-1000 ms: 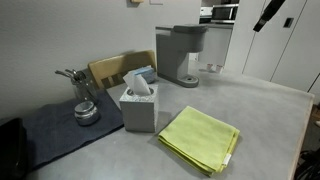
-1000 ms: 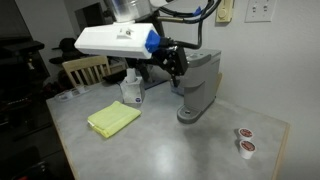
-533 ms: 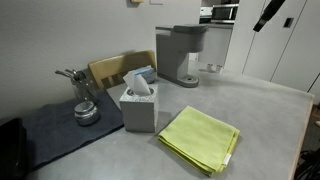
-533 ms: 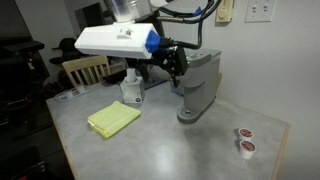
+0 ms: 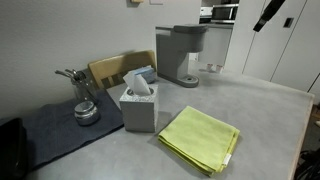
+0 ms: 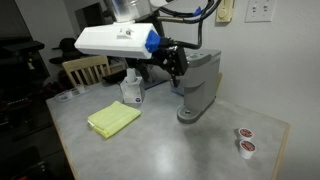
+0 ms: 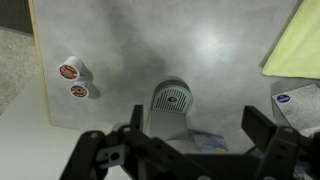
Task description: Move the white cups one at a time to the front of the coffee maker
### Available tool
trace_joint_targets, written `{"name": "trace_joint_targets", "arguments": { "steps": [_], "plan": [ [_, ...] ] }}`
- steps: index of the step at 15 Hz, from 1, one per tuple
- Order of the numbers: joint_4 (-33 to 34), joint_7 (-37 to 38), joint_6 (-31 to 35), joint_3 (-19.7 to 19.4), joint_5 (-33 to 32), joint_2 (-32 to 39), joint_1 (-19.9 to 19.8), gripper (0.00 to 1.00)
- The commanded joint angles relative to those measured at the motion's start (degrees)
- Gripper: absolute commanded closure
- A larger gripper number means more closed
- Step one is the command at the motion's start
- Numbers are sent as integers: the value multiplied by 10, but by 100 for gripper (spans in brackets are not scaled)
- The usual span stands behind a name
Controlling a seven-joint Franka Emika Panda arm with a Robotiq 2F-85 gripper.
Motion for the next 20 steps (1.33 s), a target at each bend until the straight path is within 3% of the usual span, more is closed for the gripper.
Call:
{"name": "trace_joint_targets", "arguments": {
  "steps": [1, 20],
  "plan": [
    [-2, -28, 14, 8, 21, 10, -12, 0],
    [0, 1, -2, 20, 3, 1, -16, 0]
  ]
}}
